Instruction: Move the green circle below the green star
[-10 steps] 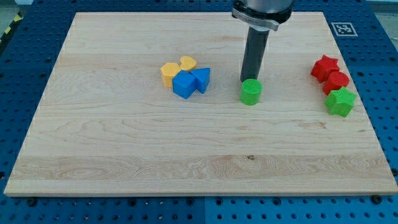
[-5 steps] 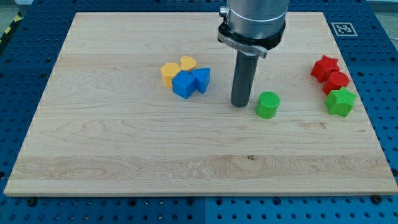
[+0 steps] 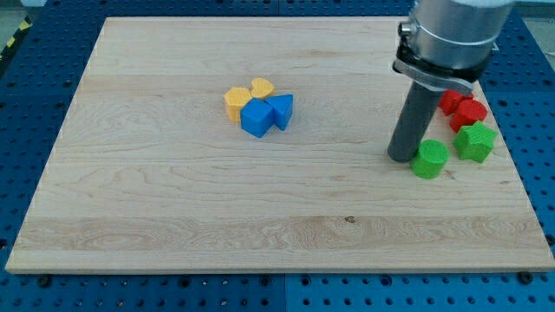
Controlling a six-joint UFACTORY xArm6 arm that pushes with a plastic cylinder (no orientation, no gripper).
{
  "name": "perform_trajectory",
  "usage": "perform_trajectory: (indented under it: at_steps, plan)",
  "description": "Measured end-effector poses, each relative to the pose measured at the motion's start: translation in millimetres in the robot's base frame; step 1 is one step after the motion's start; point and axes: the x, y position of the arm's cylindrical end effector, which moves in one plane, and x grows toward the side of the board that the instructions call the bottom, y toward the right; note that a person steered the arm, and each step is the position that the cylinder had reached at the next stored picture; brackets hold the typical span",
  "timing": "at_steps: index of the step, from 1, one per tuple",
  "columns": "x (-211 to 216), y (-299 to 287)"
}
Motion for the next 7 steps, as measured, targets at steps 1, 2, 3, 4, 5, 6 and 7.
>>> perform_trajectory:
  at_steps: [1, 2, 3, 4, 5, 6, 7]
  plan:
    - [0.9, 2.7]
    - [2.9, 11.2]
    - [2.9, 34.9]
    - [7.8, 36.6]
    - [25.1, 47.1]
    - [30.8, 47.1]
    - [37.5, 47.1]
